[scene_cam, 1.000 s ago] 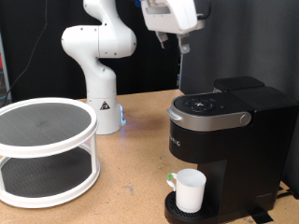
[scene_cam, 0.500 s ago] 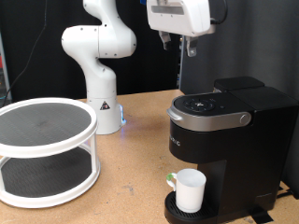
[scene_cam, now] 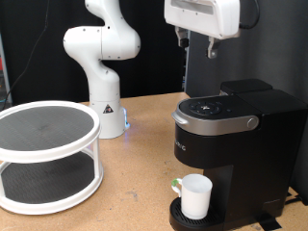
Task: Make a cup of coffee with the keurig machine
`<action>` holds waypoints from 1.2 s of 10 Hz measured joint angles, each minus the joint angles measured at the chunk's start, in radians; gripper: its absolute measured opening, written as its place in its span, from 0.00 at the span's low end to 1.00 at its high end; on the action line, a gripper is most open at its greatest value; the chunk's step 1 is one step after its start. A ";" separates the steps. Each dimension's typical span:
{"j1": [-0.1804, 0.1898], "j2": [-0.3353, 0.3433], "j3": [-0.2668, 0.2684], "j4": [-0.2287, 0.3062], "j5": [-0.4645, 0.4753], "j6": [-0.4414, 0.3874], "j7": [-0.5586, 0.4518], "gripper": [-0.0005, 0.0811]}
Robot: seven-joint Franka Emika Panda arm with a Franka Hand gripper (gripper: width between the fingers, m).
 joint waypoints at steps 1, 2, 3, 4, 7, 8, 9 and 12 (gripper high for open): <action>0.000 0.025 0.005 0.022 -0.003 0.000 0.015 0.99; 0.000 0.043 0.007 0.038 -0.007 0.008 0.033 0.99; 0.000 0.055 0.009 0.046 -0.012 0.027 0.051 0.99; 0.000 0.064 0.011 0.051 -0.015 0.047 0.070 0.99; 0.000 0.082 0.012 0.072 -0.016 0.074 0.103 0.99; 0.000 0.089 0.012 0.082 -0.019 0.084 0.112 0.99; 0.000 0.094 0.012 0.088 -0.025 0.097 0.122 0.99; 0.000 0.106 0.012 0.099 -0.048 0.109 0.135 0.99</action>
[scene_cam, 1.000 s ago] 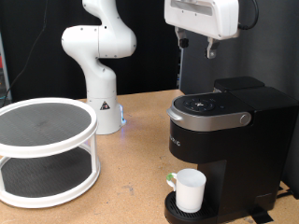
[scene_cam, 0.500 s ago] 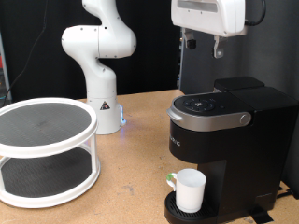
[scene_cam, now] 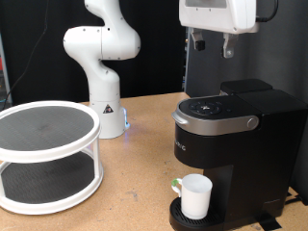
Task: Make a cup of coffee with the keurig machine
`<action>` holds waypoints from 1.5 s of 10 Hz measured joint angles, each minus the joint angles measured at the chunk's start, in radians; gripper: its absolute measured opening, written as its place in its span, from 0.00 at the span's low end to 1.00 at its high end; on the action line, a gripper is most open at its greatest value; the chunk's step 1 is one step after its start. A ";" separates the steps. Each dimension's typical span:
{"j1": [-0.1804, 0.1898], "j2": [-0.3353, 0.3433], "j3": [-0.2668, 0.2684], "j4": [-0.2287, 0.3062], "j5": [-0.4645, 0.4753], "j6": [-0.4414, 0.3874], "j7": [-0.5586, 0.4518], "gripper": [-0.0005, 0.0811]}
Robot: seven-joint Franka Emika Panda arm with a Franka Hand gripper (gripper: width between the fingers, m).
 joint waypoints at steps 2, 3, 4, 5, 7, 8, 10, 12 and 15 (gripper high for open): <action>0.000 0.015 0.002 0.003 -0.020 0.000 0.001 0.99; 0.000 0.024 0.005 0.003 -0.030 0.000 0.001 0.99; 0.000 0.036 0.008 0.003 -0.041 0.000 0.008 0.99; 0.000 0.048 0.012 0.002 -0.053 0.000 0.019 0.99; 0.000 0.069 0.018 -0.008 -0.074 0.018 0.029 0.85; 0.000 0.076 0.020 -0.017 -0.081 0.030 0.029 0.69; 0.000 0.085 0.022 -0.043 -0.085 0.072 0.029 0.46; 0.001 0.083 0.023 -0.091 -0.085 0.171 0.029 0.29; 0.004 0.063 0.024 -0.172 -0.070 0.311 0.029 0.03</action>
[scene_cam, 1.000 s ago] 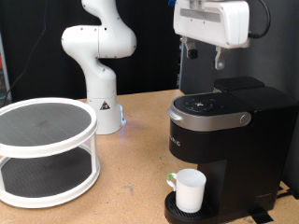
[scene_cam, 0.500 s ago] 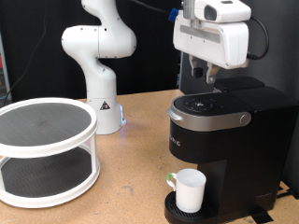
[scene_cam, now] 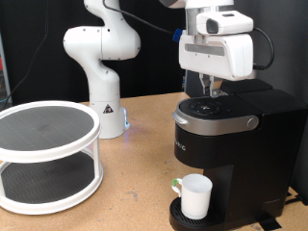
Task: Make a cup of coffee with the keurig machine
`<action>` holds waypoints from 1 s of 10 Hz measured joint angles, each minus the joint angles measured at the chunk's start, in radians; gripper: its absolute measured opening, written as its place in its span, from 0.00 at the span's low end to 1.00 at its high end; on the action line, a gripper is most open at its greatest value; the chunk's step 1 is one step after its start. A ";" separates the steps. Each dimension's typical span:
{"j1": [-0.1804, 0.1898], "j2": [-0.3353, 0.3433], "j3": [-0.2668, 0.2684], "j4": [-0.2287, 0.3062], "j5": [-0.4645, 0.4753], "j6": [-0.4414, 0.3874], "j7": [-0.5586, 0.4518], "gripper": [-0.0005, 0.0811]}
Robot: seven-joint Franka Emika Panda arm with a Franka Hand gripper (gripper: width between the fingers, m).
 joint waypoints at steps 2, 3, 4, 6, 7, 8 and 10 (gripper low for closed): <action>0.001 -0.020 0.001 -0.044 0.006 0.033 0.000 0.01; 0.002 -0.027 0.003 -0.059 0.006 0.033 0.000 0.01; 0.004 -0.030 0.004 -0.073 0.005 0.034 0.000 0.01; 0.004 -0.031 0.008 -0.098 0.002 0.049 0.000 0.01; 0.004 -0.031 0.010 -0.110 0.002 0.065 0.001 0.01; 0.004 -0.031 0.010 -0.114 0.002 0.077 0.003 0.01; 0.004 -0.031 0.010 -0.115 0.002 0.084 0.009 0.01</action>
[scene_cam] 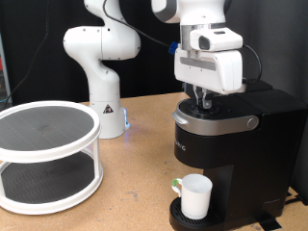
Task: Make a cup of coffee with the keurig machine
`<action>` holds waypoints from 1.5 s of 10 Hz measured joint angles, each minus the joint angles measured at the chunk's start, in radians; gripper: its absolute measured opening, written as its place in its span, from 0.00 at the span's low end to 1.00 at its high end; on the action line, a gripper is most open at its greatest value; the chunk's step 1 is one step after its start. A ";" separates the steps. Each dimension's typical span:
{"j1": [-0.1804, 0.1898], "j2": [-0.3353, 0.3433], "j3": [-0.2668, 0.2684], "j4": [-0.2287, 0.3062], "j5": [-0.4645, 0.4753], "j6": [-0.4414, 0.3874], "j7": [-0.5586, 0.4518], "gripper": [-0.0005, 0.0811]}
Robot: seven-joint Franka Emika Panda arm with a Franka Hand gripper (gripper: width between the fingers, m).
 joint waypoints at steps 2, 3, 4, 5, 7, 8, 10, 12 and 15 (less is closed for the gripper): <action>-0.001 0.002 0.000 0.000 0.000 -0.001 0.000 0.01; -0.002 0.004 0.000 0.004 -0.001 -0.014 0.000 0.01; -0.004 0.008 0.000 0.010 -0.004 -0.030 0.001 0.01; -0.006 0.015 0.000 0.017 -0.007 -0.038 0.007 0.01; -0.008 0.036 -0.001 0.052 -0.013 -0.101 0.032 0.01; -0.009 0.050 -0.002 0.072 -0.014 -0.128 0.046 0.01; -0.010 0.074 -0.005 0.110 -0.014 -0.192 0.058 0.01; -0.015 0.098 -0.008 0.149 -0.027 -0.276 0.059 0.01; -0.017 0.111 -0.008 0.167 -0.036 -0.301 0.063 0.01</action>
